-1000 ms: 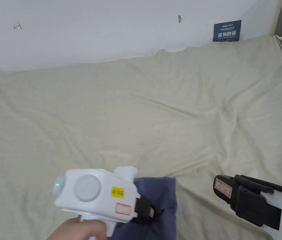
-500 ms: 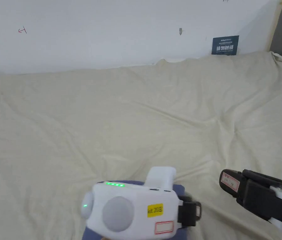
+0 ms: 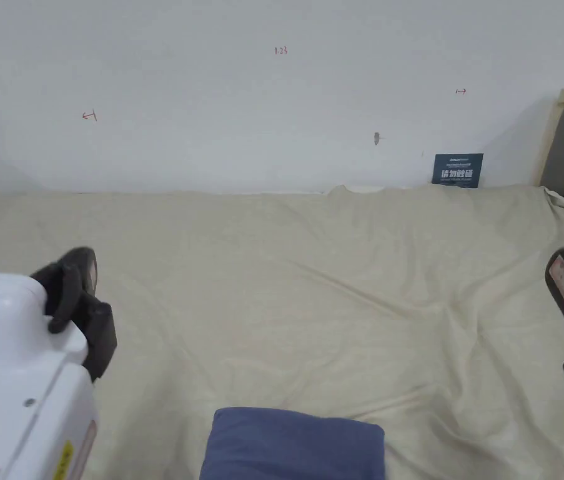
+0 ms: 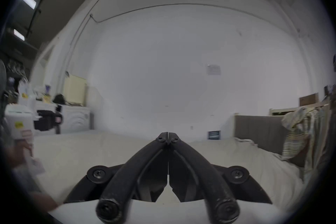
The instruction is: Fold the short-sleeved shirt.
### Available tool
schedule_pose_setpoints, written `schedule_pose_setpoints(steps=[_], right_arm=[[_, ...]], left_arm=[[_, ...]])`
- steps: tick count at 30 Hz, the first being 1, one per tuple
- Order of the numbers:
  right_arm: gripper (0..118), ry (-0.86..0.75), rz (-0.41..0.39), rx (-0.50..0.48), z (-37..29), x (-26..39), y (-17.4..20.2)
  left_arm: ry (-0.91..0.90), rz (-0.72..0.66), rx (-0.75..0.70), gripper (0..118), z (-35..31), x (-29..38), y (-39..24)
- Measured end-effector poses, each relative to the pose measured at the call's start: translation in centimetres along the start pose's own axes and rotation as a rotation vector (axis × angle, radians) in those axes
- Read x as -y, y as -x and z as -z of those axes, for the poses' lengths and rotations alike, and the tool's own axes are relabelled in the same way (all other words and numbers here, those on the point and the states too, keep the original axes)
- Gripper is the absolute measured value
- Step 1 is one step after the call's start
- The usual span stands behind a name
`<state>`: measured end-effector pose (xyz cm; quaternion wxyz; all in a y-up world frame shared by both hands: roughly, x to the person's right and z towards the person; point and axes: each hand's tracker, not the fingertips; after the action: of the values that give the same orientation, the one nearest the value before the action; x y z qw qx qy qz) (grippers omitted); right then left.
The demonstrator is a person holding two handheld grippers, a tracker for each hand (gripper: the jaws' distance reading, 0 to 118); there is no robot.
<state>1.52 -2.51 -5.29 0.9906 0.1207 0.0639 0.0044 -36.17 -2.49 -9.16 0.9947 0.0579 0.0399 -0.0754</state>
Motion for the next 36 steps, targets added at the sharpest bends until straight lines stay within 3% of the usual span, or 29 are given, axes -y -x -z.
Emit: schedule_pose_setpoints(steps=[2, 4, 5, 9, 14, 17, 19, 21, 23, 25, 27, 29, 30, 32, 36], right_arm=[[0, 0.137, -0.030, 0.119, 1.1, 3.4, 0.5], [0, 0.332, 0.028, 0.122, 1.9, 4.8, 0.1], [0, 0.308, 0.089, 0.110, 1.3, 5.3, 0.1], [0, 0.256, -0.060, 0.093, 1.3, 5.6, 0.4], [0, 0.227, 0.023, 0.071, 1.4, 2.9, 0.1], [0, 0.204, 0.041, -0.099, 3.2, -0.1, 0.6], [0, 0.456, 0.008, -0.254, 7.2, -0.5, 1.7], [0, 0.929, -0.039, -0.393, 11.8, 2.0, 3.4], [0, 1.141, -0.047, -0.493, 14.2, 6.9, 4.6], [0, 1.193, -0.108, -0.488, 15.2, 10.5, 5.6], [0, 1.434, -0.088, -0.464, 16.9, 15.0, 5.9], [0, 1.606, -0.084, -0.454, 17.2, 18.5, 6.5], [0, 1.640, -0.134, -0.474, 16.9, 20.2, 6.8], [0, 1.559, -0.176, -0.510, 16.6, 21.1, 7.2], [0, 1.573, -0.126, -0.491, 16.8, 20.9, 6.8]], left_arm=[[0.117, -0.016, -0.026, 0, 0.3, 3.0, 0.1], [0.202, -0.129, -0.022, 0, 0.0, 4.9, 0.2], [0.224, -0.176, -0.025, 0, -0.3, 5.5, 0.3], [0.200, -0.116, -0.021, 0, -0.9, 5.9, 0.2], [0.194, -0.142, 0.009, 0, -0.1, 3.6, 1.2], [0.204, -0.194, 0.102, 0, 0.4, 2.3, 2.8], [0.234, -0.182, 0.090, 0, 0.8, 2.3, 3.3], [0.270, -0.205, 0.117, 0, 0.9, 3.0, 3.9], [0.328, -0.257, 0.119, 0, 1.0, 4.3, 4.2], [0.392, -0.301, 0.137, 0, 0.9, 6.0, 4.5], [0.469, -0.345, 0.204, 0, 1.2, 7.9, 4.9], [0.573, -0.303, 0.201, 0, 1.8, 9.5, 4.9], [0.631, -0.289, 0.240, 0, 2.4, 10.1, 5.0], [0.734, -0.310, 0.327, 0, 3.5, 10.7, 5.4], [0.846, -0.603, 0.538, 0, 6.1, 11.2, 7.6]])
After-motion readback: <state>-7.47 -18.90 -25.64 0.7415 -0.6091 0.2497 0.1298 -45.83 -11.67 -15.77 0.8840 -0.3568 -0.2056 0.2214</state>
